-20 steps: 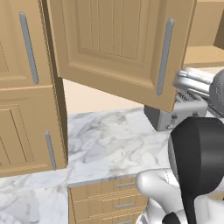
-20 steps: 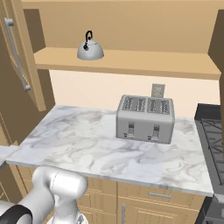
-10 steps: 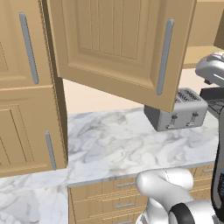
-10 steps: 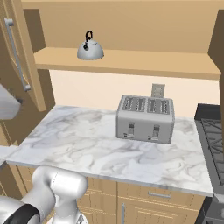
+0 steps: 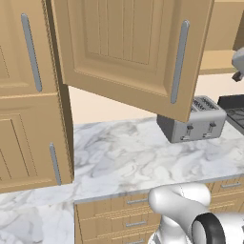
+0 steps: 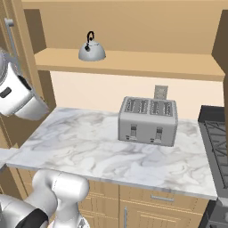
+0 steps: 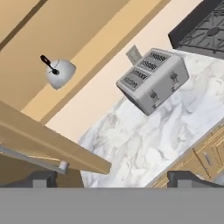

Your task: Open the cabinet, pick the kettle from the cabinet, and place it in the sink.

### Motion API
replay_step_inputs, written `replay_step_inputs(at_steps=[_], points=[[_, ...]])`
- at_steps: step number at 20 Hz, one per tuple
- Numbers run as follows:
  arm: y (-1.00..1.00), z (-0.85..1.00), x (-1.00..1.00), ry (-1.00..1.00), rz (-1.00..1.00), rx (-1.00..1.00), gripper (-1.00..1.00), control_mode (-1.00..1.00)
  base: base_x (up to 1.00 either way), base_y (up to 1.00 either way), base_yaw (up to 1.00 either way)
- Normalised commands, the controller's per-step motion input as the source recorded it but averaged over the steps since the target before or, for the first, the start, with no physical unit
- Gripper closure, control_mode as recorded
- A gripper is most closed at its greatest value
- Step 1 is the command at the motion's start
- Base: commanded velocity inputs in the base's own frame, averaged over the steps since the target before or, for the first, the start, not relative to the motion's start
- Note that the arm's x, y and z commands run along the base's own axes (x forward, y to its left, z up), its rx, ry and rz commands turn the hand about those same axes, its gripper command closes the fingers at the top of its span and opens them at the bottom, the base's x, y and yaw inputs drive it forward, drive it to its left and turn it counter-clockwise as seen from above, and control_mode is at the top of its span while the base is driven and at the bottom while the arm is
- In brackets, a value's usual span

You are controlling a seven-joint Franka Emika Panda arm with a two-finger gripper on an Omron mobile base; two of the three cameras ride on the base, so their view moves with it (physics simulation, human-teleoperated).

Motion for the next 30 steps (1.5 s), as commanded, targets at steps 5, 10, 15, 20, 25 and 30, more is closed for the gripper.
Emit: replay_step_inputs(at_steps=[5,10,15,20,25,30], points=[[-0.15,-0.02,0.3,0.07,0.0,0.25,-1.0,-1.0,0.0,0.0,0.0],[-0.1,-0.02,0.41,0.05,0.0,0.18,-1.0,-1.0,0.0,0.0,0.0],[-0.16,-0.15,0.47,0.11,0.0,0.21,-1.0,-1.0,0.0,0.0,0.0],[-0.17,-0.19,0.36,0.11,0.0,0.26,-1.0,-1.0,0.0,0.0,0.0],[-0.1,-0.04,0.23,0.06,0.0,0.26,-1.0,-1.0,0.0,0.0,0.0],[0.0,0.0,0.1,0.0,0.0,0.14,-1.0,-1.0,0.0,0.0,0.0]])
